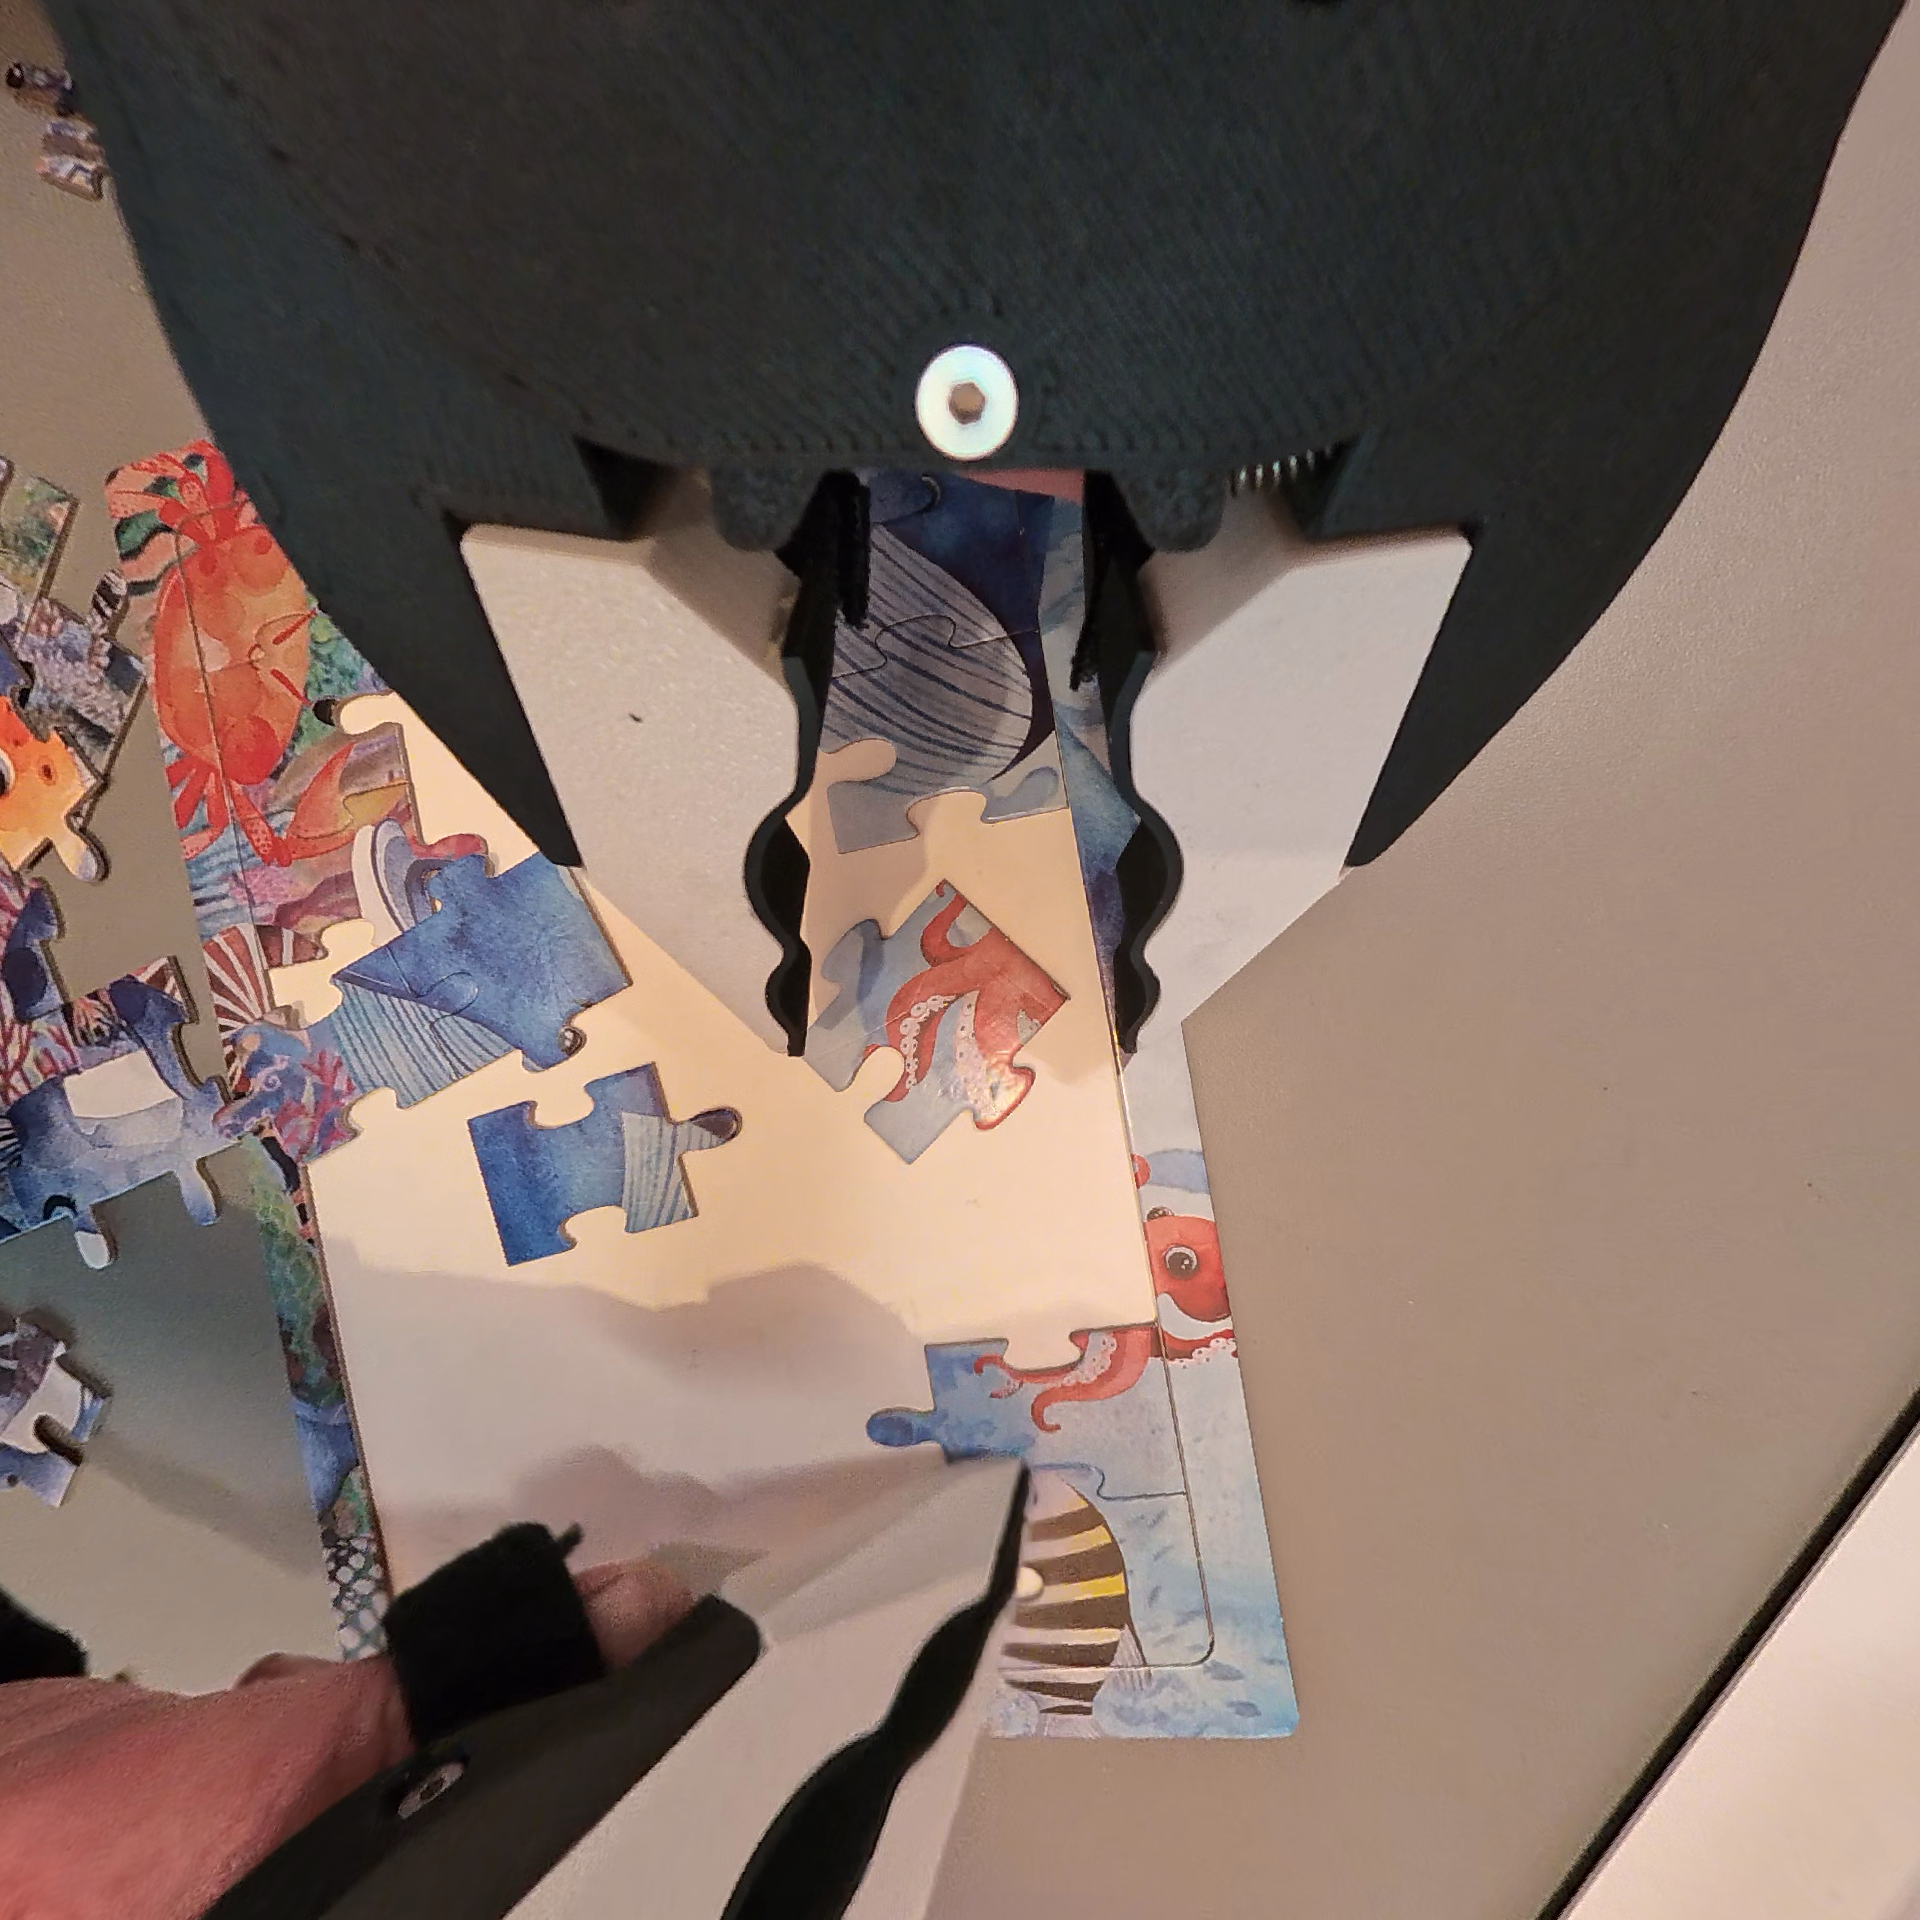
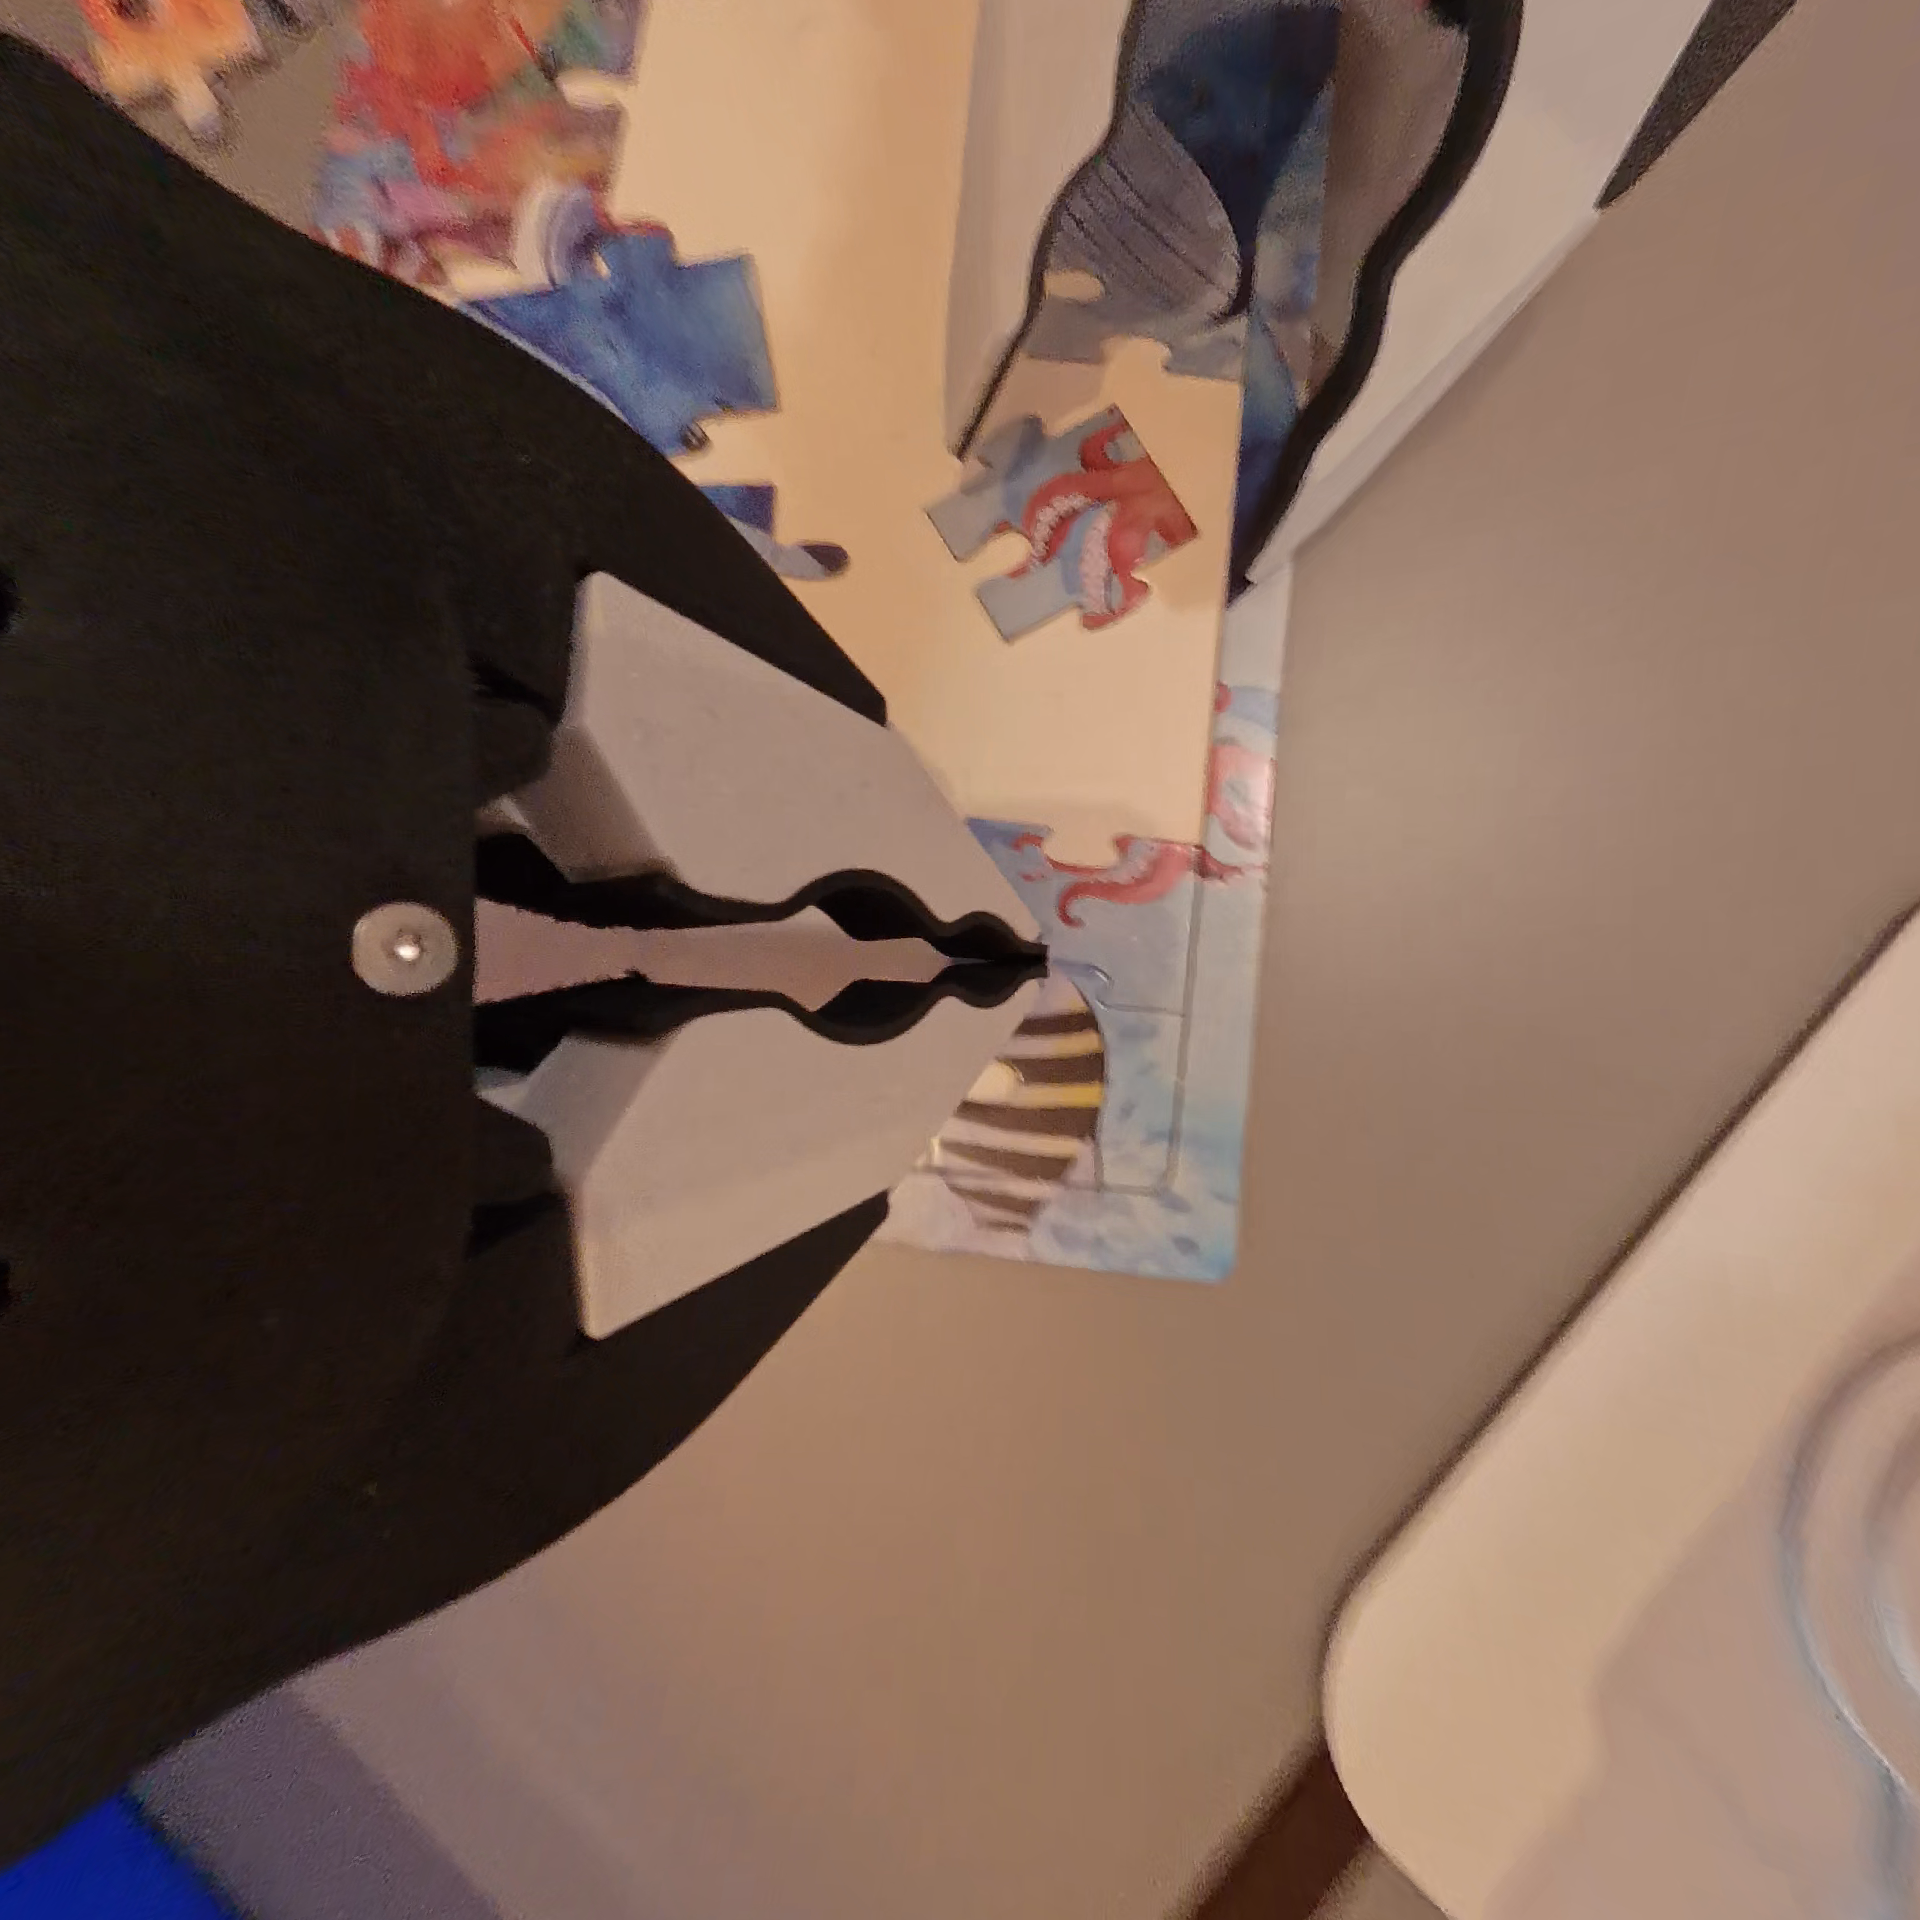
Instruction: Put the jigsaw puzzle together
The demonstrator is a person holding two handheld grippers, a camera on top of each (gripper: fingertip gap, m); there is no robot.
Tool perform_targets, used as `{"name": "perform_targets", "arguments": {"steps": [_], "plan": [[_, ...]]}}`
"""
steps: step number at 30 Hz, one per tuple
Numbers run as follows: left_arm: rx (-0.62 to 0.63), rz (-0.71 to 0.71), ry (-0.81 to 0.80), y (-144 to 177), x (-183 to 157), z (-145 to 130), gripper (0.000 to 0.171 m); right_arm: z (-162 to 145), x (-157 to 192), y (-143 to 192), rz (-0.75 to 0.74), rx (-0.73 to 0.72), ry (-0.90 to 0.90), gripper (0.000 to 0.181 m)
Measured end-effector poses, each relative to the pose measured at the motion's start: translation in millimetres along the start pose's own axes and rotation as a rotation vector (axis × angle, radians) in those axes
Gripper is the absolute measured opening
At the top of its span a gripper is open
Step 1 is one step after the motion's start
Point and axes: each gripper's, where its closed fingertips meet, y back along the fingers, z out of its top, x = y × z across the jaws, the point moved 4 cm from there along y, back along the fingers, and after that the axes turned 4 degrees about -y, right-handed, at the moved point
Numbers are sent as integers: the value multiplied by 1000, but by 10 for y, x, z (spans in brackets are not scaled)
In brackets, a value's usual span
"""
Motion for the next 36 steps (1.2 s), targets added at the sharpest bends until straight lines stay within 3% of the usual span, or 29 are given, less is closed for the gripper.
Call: {"name": "perform_targets", "arguments": {"steps": [3,8,12,14,17,20,24,26,36], "plan": [[-4,-1,3,3,7,0,56,32,-39,89,-59,-14,37,0],[-3,14,15,47,70,-39,56,173,233,255,50,-94,83,0],[-53,53,36,220,184,-29,57,89,527,192,120,9,159,59],[-76,84,47,333,250,-25,57,36,676,143,139,66,236,69],[-97,114,59,456,313,-35,56,-13,846,44,161,102,320,63],[-103,126,61,507,337,-42,56,-54,845,-86,111,122,359,38],[-93,124,55,486,330,-46,56,-43,814,-91,121,115,316,26],[-81,122,52,462,328,-56,56,-33,774,-70,113,103,307,11],[-35,111,39,350,303,-91,56,1,629,44,84,63,213,0]]}}
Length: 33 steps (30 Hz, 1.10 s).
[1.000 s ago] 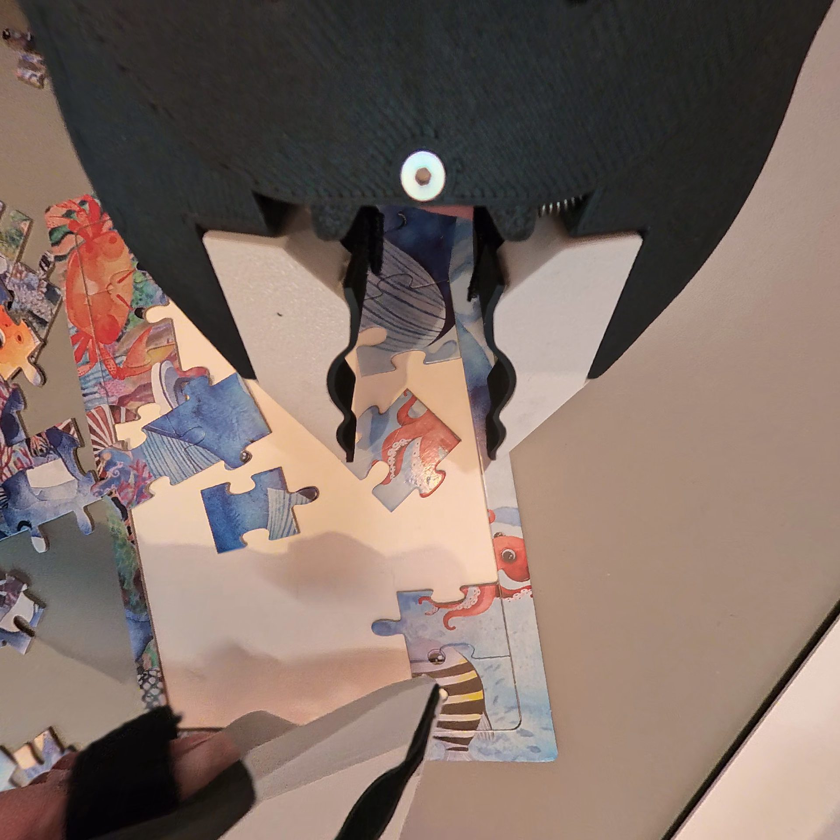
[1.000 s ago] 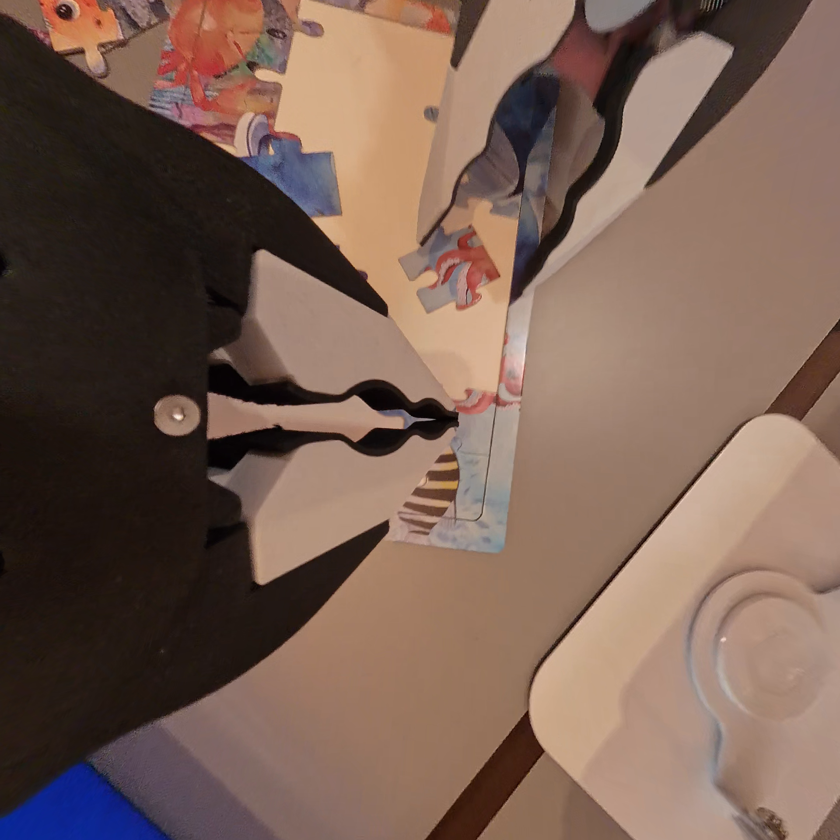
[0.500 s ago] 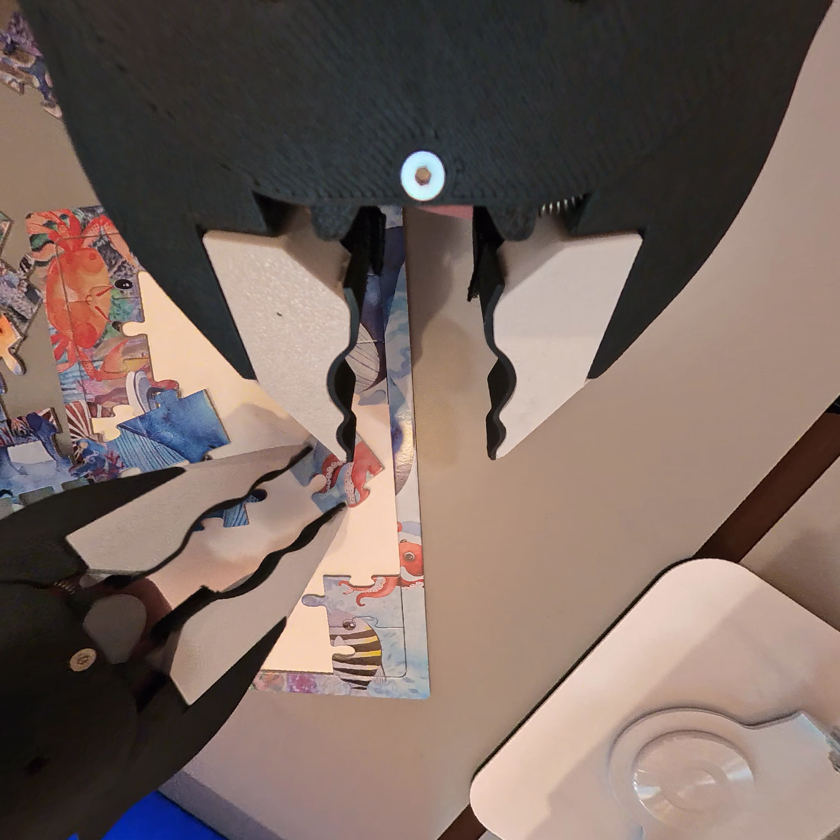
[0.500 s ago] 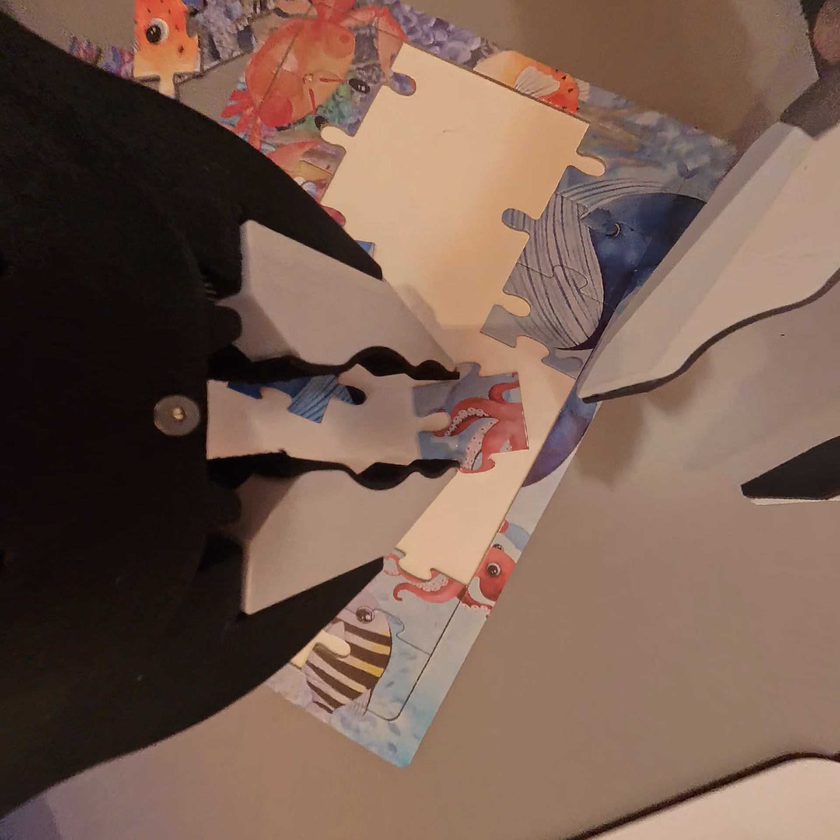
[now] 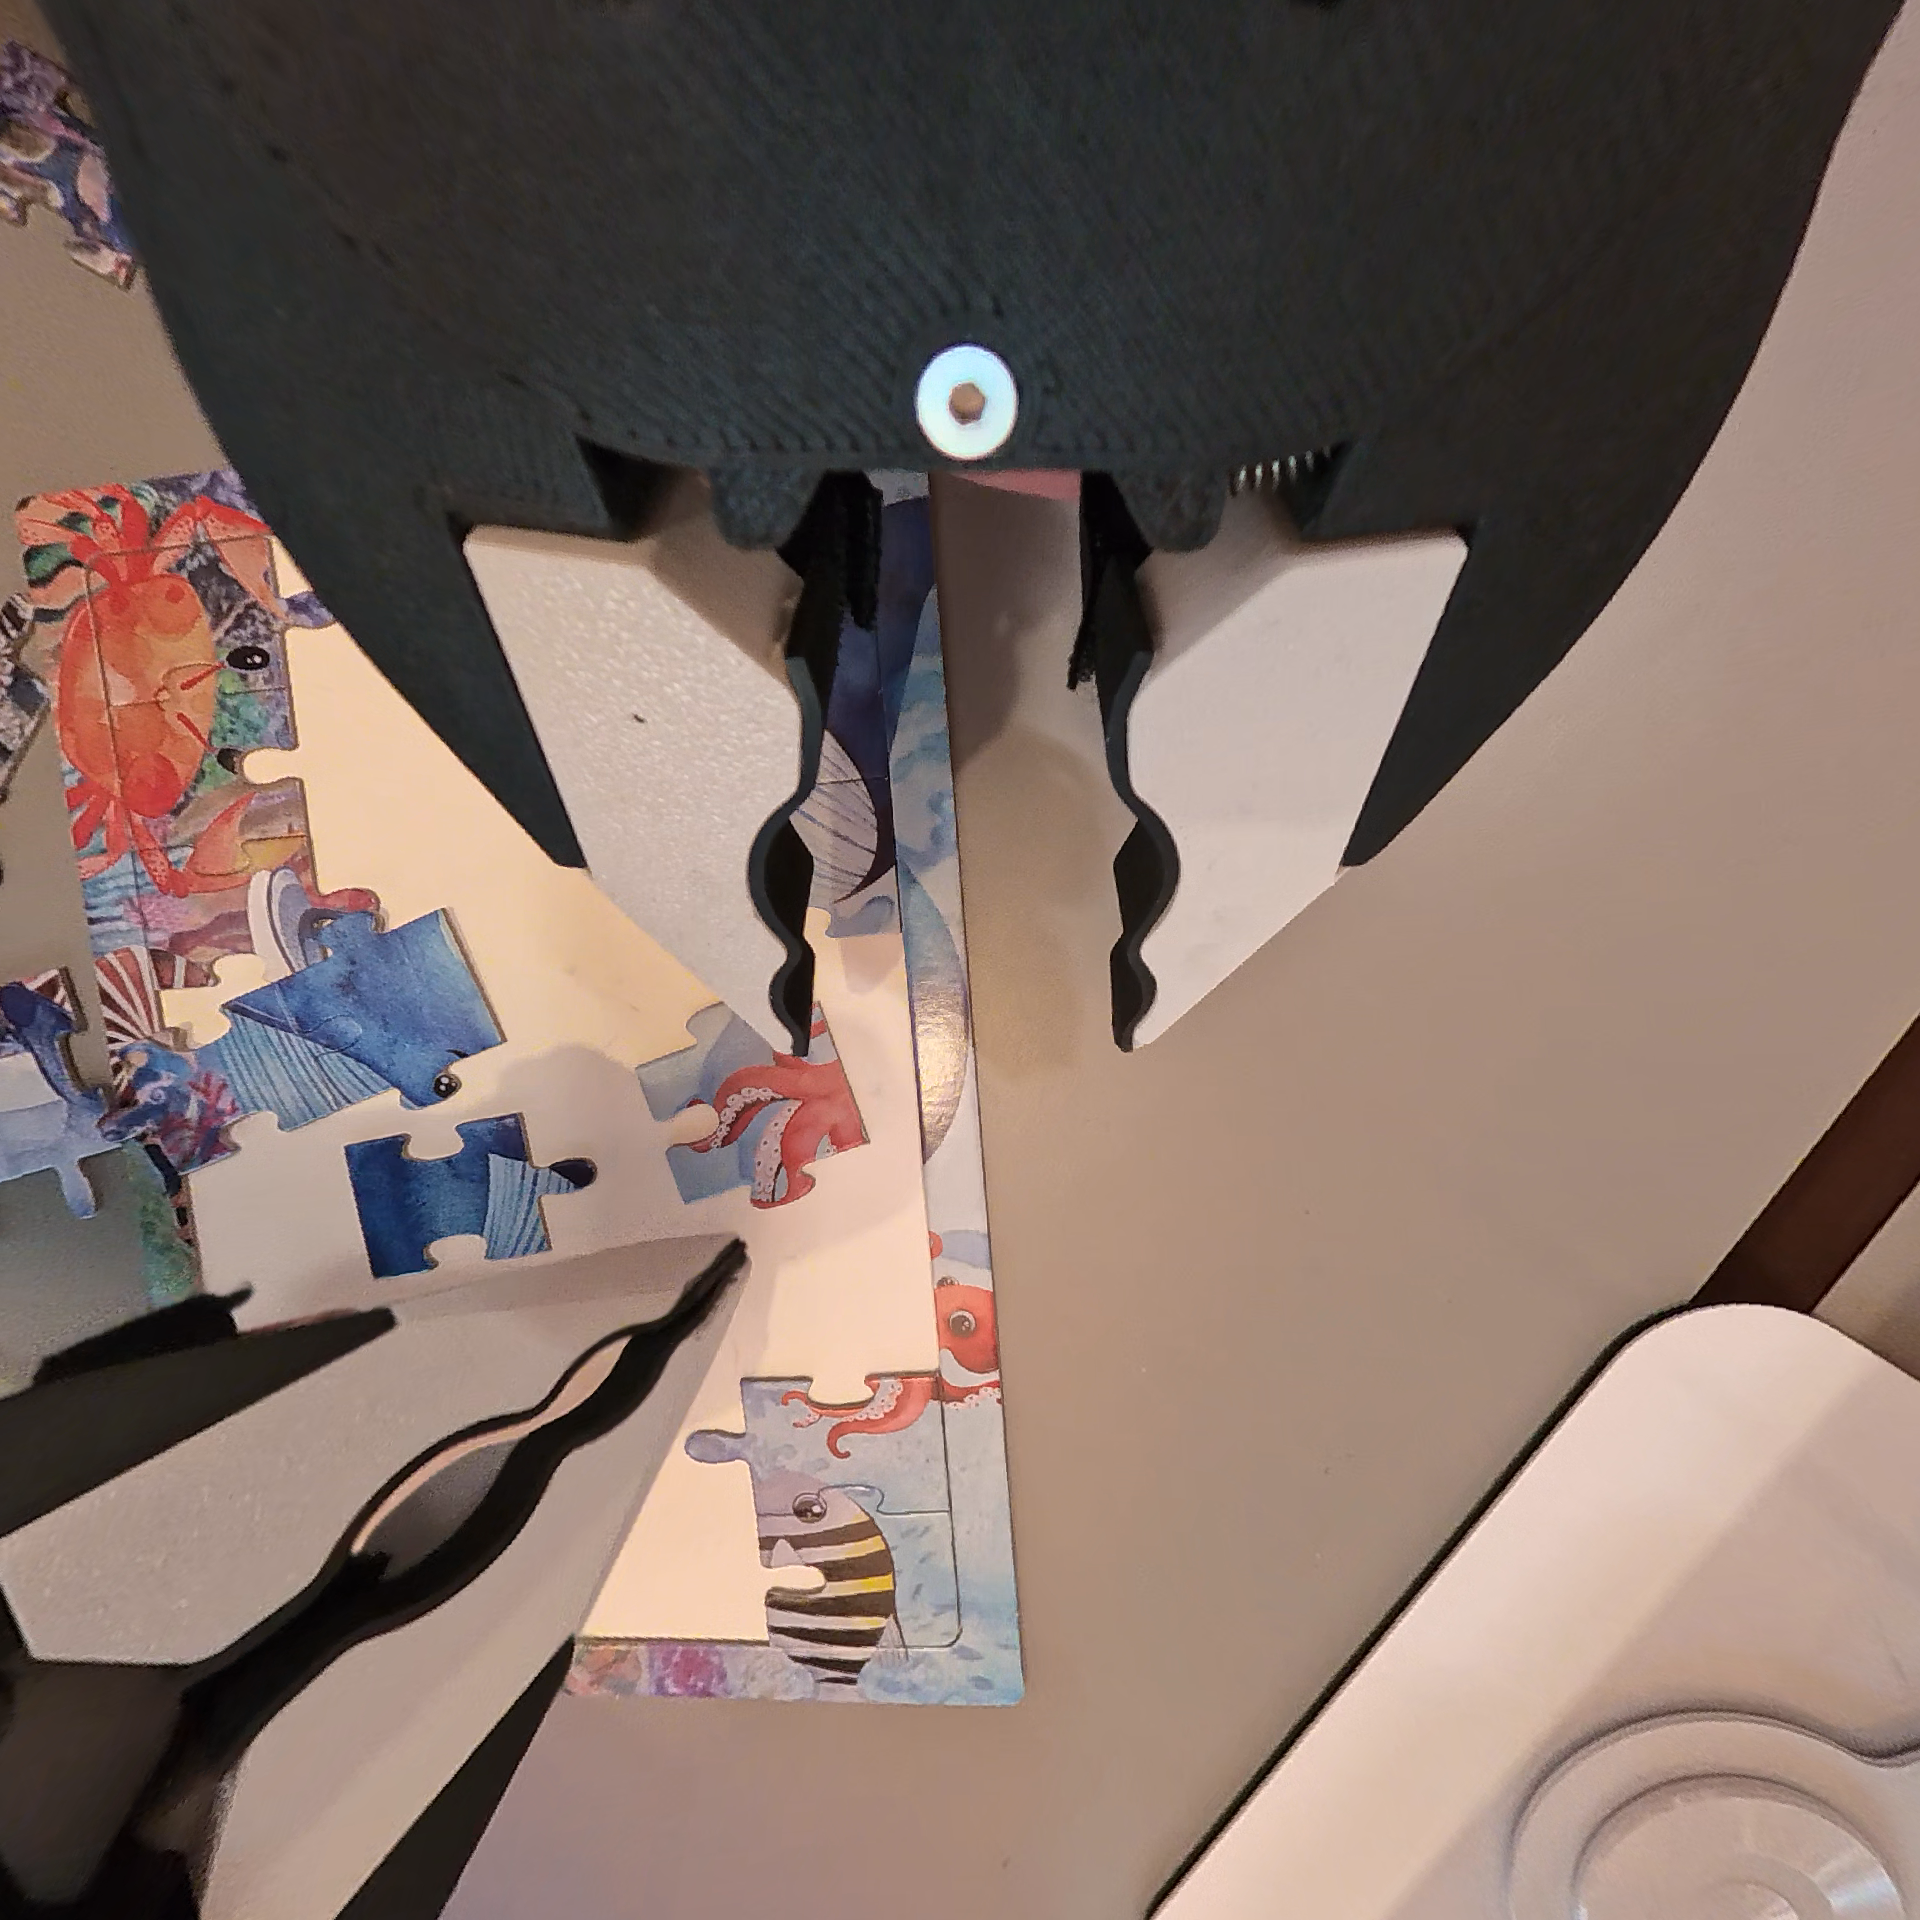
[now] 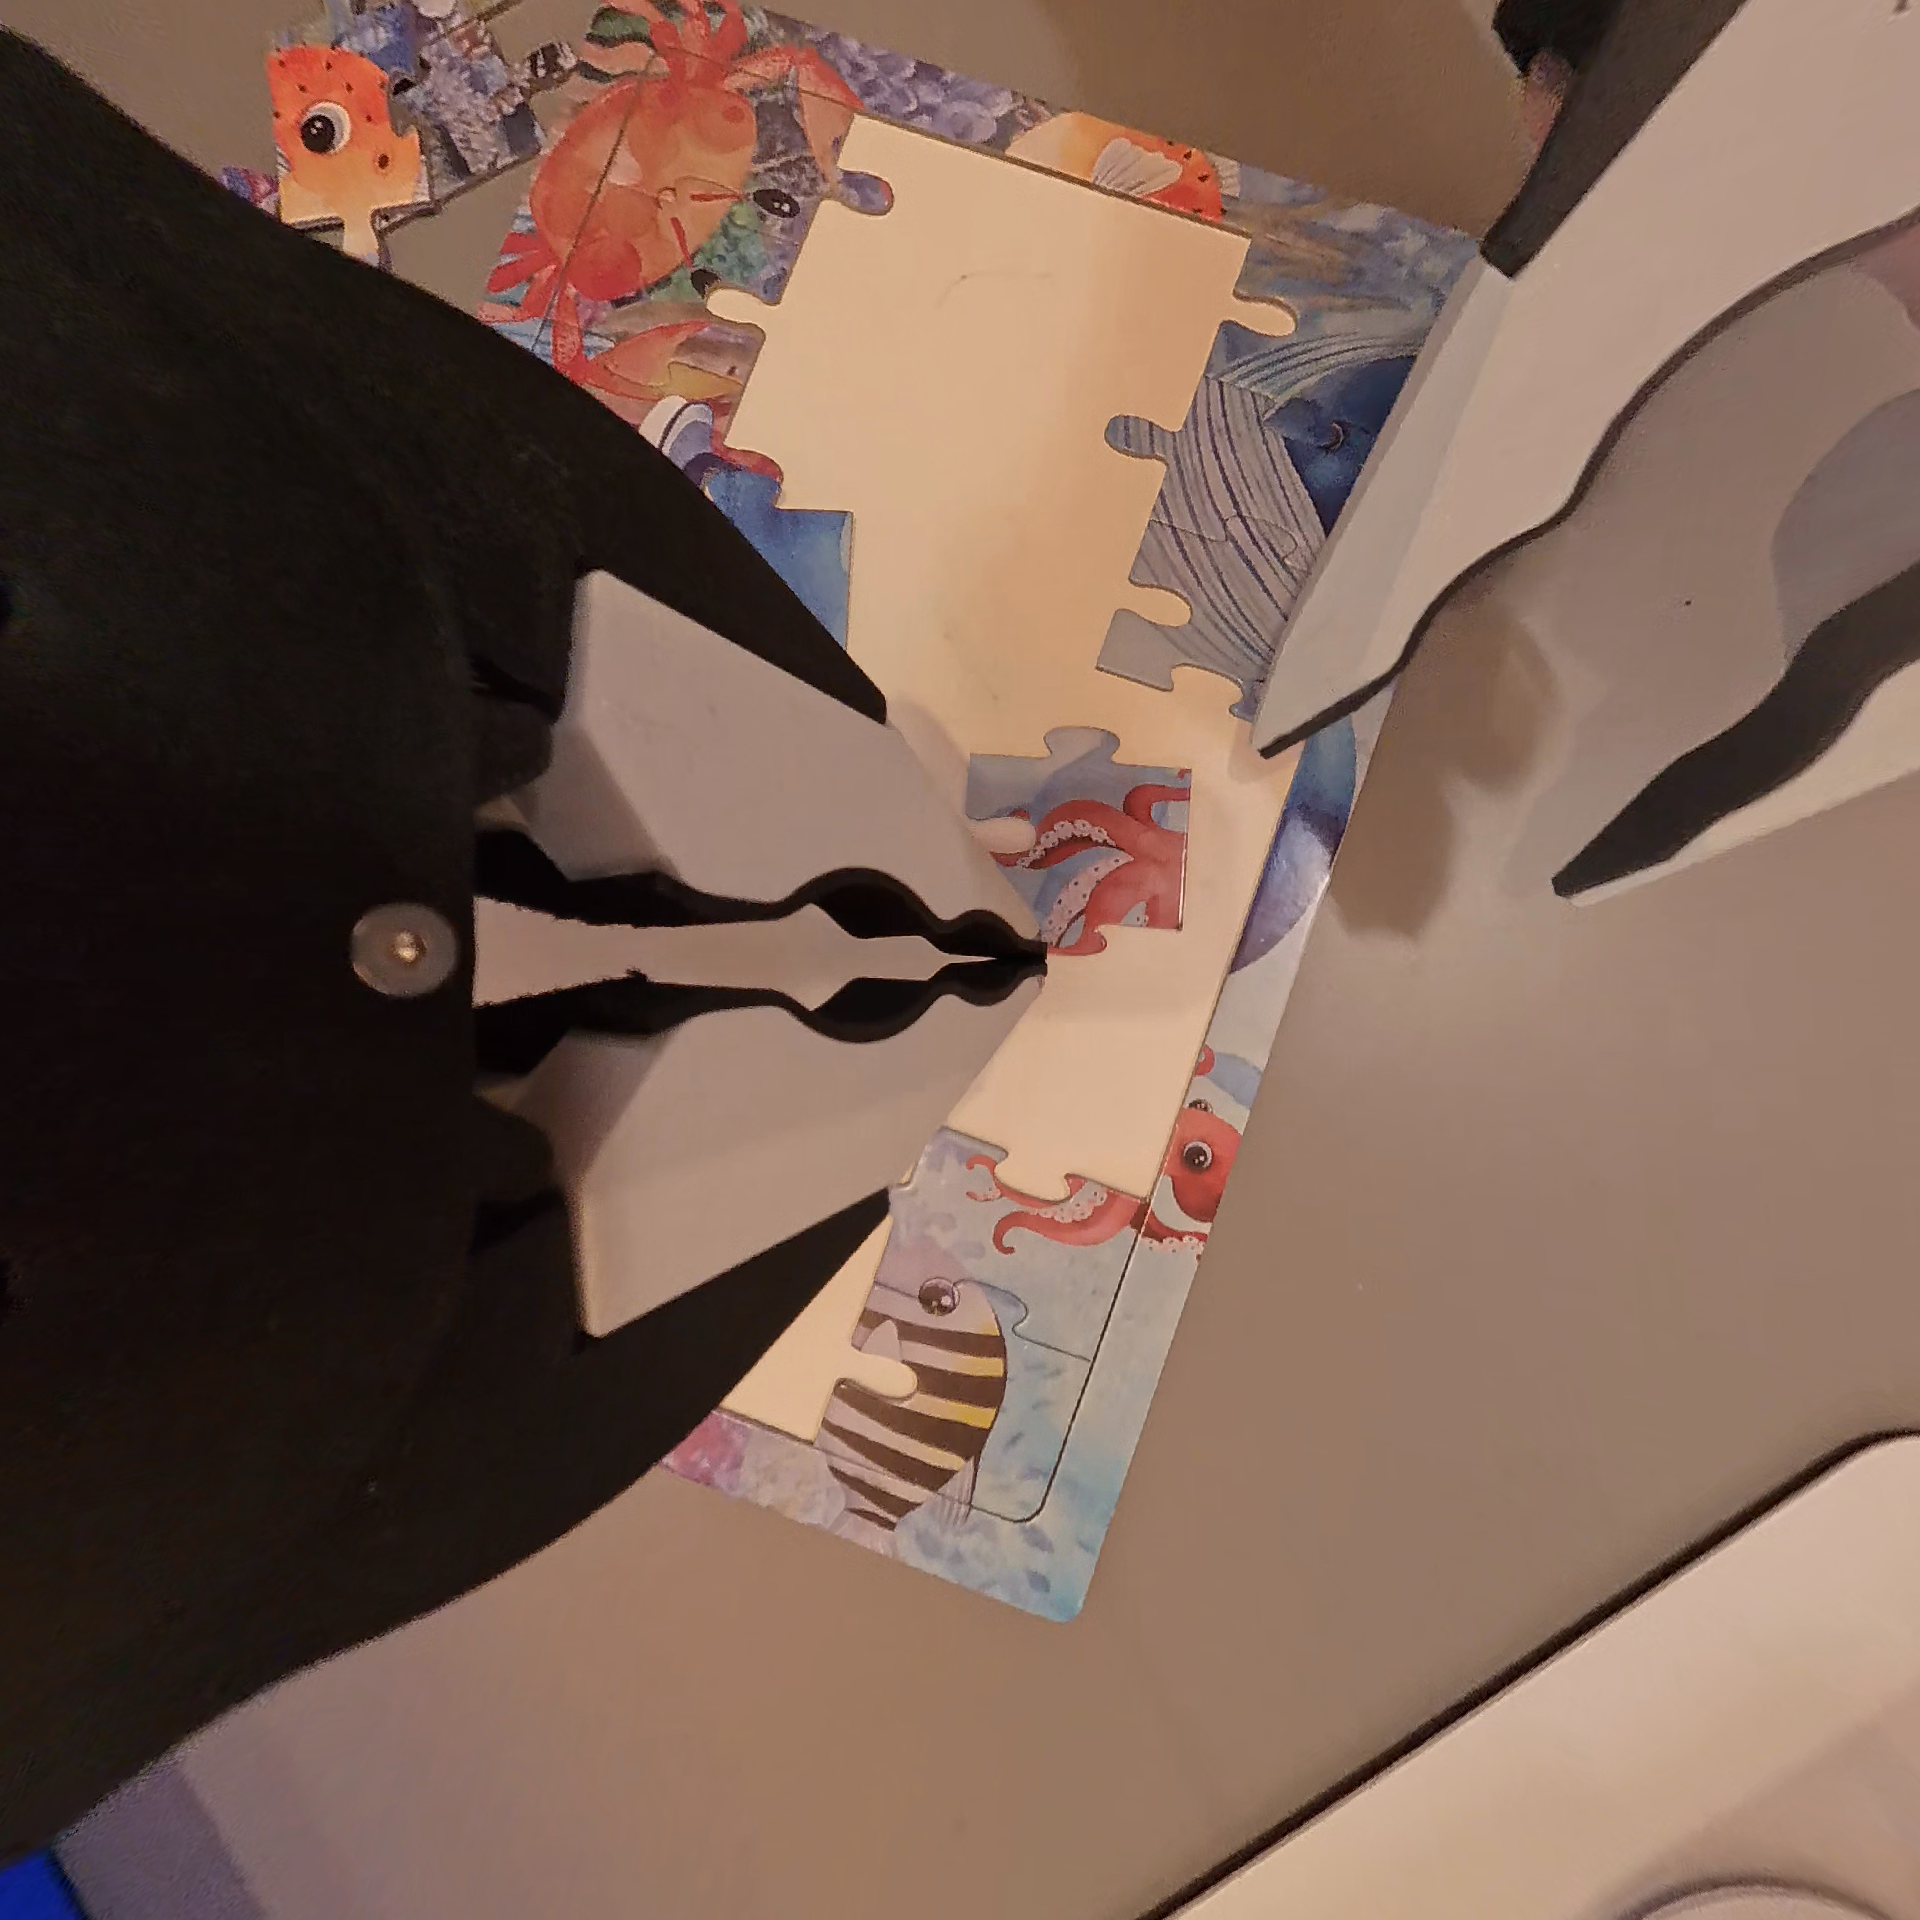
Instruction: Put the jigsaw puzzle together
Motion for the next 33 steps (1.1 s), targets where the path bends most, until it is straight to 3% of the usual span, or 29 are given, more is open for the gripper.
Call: {"name": "perform_targets", "arguments": {"steps": [3,6,9,11,12,13,14,20,33], "plan": [[16,-4,-12,-31,-25,-6,56,13,-12,27,26,-37,-38,0],[25,-1,-15,-48,-23,-12,56,9,102,40,55,-16,-34,37],[29,-2,-15,-54,-24,-17,56,-100,196,-78,10,62,-14,57],[28,1,-16,-48,-26,-13,56,-99,281,-107,-2,52,13,59],[26,1,-17,-43,-29,-9,57,-100,295,-110,-17,57,19,57],[26,3,-18,-38,-29,-5,57,-107,305,-111,-38,64,44,38],[24,3,-19,-32,-31,0,57,-104,322,-115,-46,55,54,32],[18,6,-22,-8,-34,9,57,-101,302,-114,-49,8,9,32],[18,10,-30,8,-47,19,56,-60,-142,-76,-143,-33,-95,32]]}}
